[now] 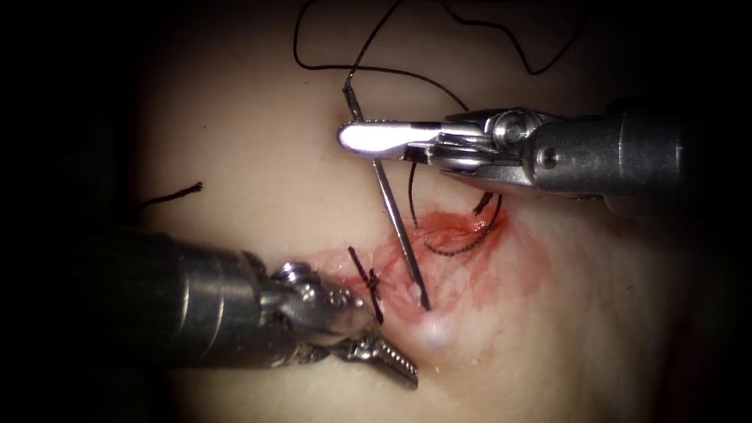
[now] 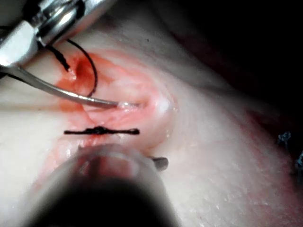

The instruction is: Wound Closure

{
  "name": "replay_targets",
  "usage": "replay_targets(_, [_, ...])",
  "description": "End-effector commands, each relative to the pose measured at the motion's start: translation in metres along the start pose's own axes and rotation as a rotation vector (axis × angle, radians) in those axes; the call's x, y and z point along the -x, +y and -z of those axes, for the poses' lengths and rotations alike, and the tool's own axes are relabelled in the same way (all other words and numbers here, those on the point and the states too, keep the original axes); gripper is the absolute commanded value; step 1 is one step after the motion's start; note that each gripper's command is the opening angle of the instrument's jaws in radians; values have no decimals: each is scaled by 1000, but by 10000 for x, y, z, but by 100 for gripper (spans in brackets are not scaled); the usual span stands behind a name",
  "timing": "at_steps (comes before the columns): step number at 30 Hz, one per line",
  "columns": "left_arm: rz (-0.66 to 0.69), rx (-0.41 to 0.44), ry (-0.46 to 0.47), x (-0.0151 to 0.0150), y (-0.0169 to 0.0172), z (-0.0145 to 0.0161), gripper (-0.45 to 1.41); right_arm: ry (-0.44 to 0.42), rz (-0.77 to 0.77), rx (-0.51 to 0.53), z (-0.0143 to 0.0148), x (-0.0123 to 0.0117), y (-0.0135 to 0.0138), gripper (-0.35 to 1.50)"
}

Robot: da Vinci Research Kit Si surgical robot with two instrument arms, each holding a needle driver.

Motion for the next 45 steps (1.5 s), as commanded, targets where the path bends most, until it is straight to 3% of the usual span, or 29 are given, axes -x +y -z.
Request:
replay_targets(1, [0,0,0,-1,-4,-6,2,-2,-6,-5,-10,-2,3,-35])
replay_targets(26, [0,1,-1,-1,-4,-6,2,-43,-96,212,21,7,-9,-35])
replay_targets(31, [0,1,-1,-1,-4,-6,2,-62,-94,305,27,9,-11,-35])
replay_targets(39, [0,1,-1,-1,-4,-6,2,-61,-93,311,20,11,-10,-35])
replay_targets(45, [0,1,-1,-1,-4,-6,2,-59,-93,230,9,13,-6,-35])
